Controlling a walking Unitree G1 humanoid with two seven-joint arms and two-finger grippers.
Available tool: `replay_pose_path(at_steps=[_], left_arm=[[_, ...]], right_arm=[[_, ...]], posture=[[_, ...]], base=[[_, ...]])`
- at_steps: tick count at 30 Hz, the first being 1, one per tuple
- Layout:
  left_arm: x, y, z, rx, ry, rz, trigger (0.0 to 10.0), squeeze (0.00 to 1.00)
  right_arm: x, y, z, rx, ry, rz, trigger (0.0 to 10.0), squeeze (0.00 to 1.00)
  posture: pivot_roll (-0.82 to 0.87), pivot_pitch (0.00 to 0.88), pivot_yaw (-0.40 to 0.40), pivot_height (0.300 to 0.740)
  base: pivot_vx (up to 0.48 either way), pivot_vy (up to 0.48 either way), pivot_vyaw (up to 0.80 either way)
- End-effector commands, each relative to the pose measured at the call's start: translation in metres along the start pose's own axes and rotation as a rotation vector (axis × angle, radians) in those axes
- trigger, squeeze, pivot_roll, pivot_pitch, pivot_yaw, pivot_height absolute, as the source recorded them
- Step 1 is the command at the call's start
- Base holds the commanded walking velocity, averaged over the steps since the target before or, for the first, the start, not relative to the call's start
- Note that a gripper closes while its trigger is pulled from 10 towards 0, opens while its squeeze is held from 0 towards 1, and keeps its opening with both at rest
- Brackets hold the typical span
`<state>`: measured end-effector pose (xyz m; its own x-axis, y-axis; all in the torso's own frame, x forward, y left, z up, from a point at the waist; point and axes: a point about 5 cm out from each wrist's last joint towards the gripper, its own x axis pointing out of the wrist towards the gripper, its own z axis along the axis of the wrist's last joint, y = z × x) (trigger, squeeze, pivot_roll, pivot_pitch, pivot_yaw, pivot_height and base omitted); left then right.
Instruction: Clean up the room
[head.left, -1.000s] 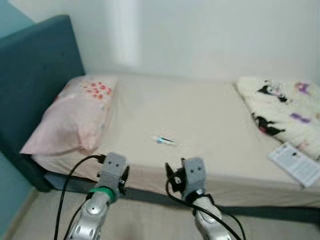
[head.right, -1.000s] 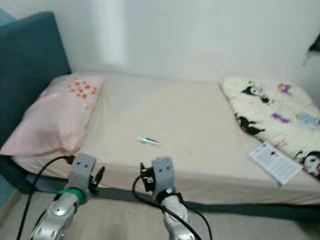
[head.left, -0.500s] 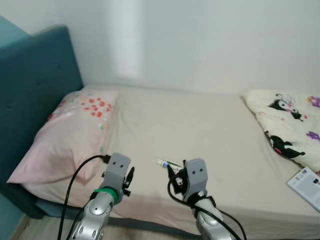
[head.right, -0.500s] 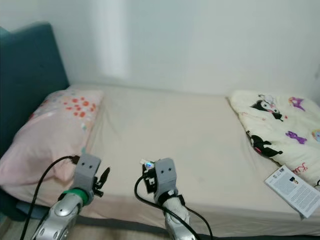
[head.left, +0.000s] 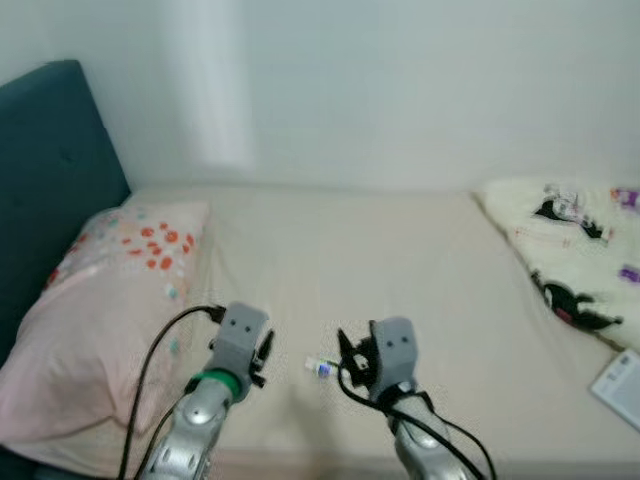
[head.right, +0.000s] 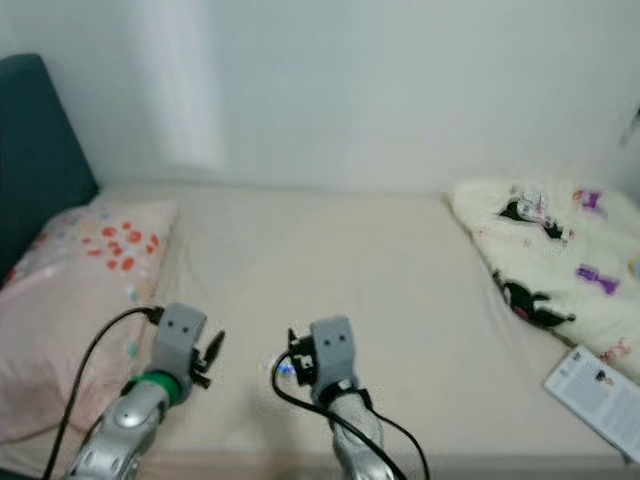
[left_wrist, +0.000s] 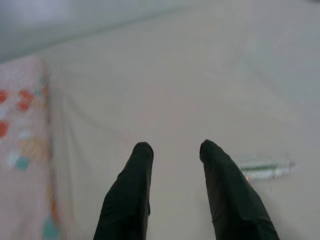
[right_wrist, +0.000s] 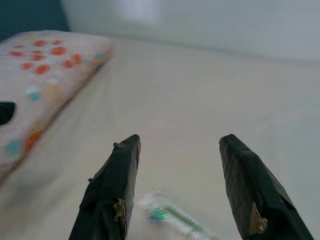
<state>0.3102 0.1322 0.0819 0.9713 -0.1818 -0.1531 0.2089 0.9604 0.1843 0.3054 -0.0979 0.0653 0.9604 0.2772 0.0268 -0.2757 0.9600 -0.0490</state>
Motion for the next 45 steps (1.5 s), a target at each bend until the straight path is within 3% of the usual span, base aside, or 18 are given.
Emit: replay_pose_path(at_steps=[1, 7, 38, 45], left_arm=[[-0.0023, -0.0079, -0.0062, -0.005, 0.023, -0.027, 10.0, 0.0], [-0.0027, -0.0086, -0.0076, 0.001, 0.033, -0.03, 10.0, 0.0], [-0.0023, -0.01, -0.0066, -0.003, 0.033, -0.04, 10.0, 0.0], [-0.0038, -0.0096, -0.0072, -0.001, 0.035, -0.041, 10.0, 0.0]], right_arm=[[-0.0045, -0.0046, -0.006, -0.003, 0.024, -0.02, 10.0, 0.0], [-0.0048, -0.0028, -0.0065, -0.023, 0.027, -0.009, 10.0, 0.0], [-0.0059, -0.003, -0.0083, 0.004, 0.035, -0.023, 10.0, 0.0], [-0.0068, -0.0033, -0.0102, 0.034, 0.048, -0.019, 10.0, 0.0]], posture=[[-0.08, 0.017, 0.076, 0.74], [-0.09, 0.017, 0.077, 0.74], [-0.09, 0.023, 0.082, 0.595], [-0.08, 0.03, 0.085, 0.595]], base=[[0.0, 0.0, 0.0], [0.0, 0.0, 0.2], [0.0, 0.0, 0.0], [0.0, 0.0, 0.0]])
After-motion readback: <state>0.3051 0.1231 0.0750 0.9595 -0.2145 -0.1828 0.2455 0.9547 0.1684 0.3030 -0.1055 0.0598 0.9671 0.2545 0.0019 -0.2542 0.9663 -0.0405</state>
